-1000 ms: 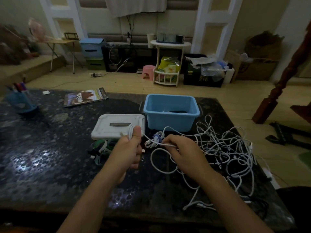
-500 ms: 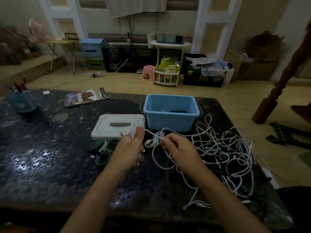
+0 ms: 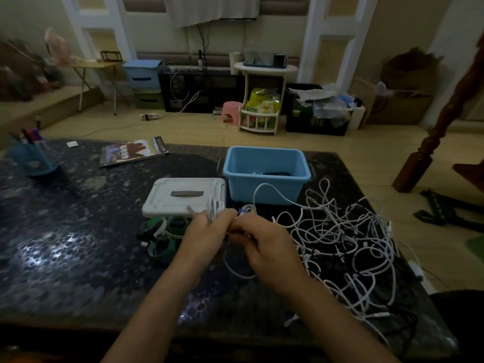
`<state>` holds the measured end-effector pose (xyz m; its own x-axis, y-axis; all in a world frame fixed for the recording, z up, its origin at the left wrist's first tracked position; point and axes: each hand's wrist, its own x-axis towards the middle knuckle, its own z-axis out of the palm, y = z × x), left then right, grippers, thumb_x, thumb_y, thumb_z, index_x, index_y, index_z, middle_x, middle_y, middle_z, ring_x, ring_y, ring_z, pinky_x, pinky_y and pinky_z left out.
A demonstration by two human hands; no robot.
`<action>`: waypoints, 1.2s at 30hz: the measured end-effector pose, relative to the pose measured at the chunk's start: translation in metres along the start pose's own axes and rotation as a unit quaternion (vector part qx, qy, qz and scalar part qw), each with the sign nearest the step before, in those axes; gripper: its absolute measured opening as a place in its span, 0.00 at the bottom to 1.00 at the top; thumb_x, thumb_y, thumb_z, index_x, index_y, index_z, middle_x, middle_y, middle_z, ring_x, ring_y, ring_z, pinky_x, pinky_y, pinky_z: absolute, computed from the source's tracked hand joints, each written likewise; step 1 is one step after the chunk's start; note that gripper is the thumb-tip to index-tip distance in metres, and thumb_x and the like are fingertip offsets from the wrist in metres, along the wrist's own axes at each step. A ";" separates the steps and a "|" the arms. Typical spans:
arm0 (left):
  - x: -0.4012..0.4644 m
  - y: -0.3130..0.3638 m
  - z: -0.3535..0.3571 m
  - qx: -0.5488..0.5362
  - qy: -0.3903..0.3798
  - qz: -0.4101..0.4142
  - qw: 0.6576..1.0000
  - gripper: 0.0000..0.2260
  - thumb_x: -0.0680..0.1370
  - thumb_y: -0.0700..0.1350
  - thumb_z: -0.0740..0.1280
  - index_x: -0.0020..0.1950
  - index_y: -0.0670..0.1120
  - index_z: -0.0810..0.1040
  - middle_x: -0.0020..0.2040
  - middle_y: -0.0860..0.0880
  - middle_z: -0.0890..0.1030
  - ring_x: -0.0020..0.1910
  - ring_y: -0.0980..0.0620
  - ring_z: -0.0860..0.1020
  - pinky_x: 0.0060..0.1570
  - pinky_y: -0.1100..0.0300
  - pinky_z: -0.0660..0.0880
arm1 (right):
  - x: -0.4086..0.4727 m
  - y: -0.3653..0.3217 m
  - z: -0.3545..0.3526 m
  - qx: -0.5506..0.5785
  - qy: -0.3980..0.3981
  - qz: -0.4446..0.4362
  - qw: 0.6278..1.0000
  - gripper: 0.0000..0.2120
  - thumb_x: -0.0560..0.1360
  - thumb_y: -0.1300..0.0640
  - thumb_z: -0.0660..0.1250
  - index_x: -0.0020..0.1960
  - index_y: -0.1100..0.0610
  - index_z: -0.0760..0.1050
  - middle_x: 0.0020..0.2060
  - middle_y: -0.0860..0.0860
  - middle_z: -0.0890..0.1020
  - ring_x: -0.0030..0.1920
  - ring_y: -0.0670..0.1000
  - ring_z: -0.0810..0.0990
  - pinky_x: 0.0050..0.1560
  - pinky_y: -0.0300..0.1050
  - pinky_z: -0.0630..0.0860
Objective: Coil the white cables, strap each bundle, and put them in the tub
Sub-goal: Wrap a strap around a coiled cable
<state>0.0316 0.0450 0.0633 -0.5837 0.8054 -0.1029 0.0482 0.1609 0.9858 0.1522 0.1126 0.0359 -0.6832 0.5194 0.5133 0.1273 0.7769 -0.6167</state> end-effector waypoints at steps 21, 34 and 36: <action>0.002 0.019 -0.011 -0.275 0.026 0.022 0.961 0.21 0.83 0.57 0.56 0.37 0.45 0.72 0.25 0.50 0.61 0.21 0.53 0.61 0.21 0.63 0.59 | -0.012 0.042 -0.009 -0.246 -0.196 0.202 0.927 0.14 0.82 0.44 0.60 0.49 0.50 0.79 0.47 0.49 0.83 0.51 0.53 0.80 0.45 0.46 0.69; 0.011 0.001 -0.024 -0.057 -0.008 -0.007 0.998 0.21 0.84 0.54 0.57 0.51 0.38 0.79 0.25 0.50 0.63 0.22 0.54 0.59 0.22 0.65 0.55 | 0.007 0.025 -0.028 -0.075 -0.190 0.171 0.964 0.06 0.72 0.52 0.70 0.49 0.45 0.81 0.41 0.40 0.80 0.42 0.39 0.78 0.47 0.38 0.76; 0.012 0.000 -0.024 -0.060 0.000 -0.001 0.998 0.22 0.84 0.55 0.56 0.51 0.37 0.79 0.26 0.50 0.63 0.22 0.53 0.59 0.22 0.65 0.55 | 0.007 0.018 -0.033 -0.044 -0.225 0.168 0.959 0.07 0.72 0.52 0.70 0.49 0.44 0.81 0.44 0.40 0.80 0.44 0.38 0.78 0.46 0.35 0.76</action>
<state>0.0050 0.0414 0.0654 -0.5836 0.8053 -0.1040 -0.0490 0.0928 0.9945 0.1735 0.1420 0.0476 -0.8314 0.5550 -0.0278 0.4420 0.6300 -0.6385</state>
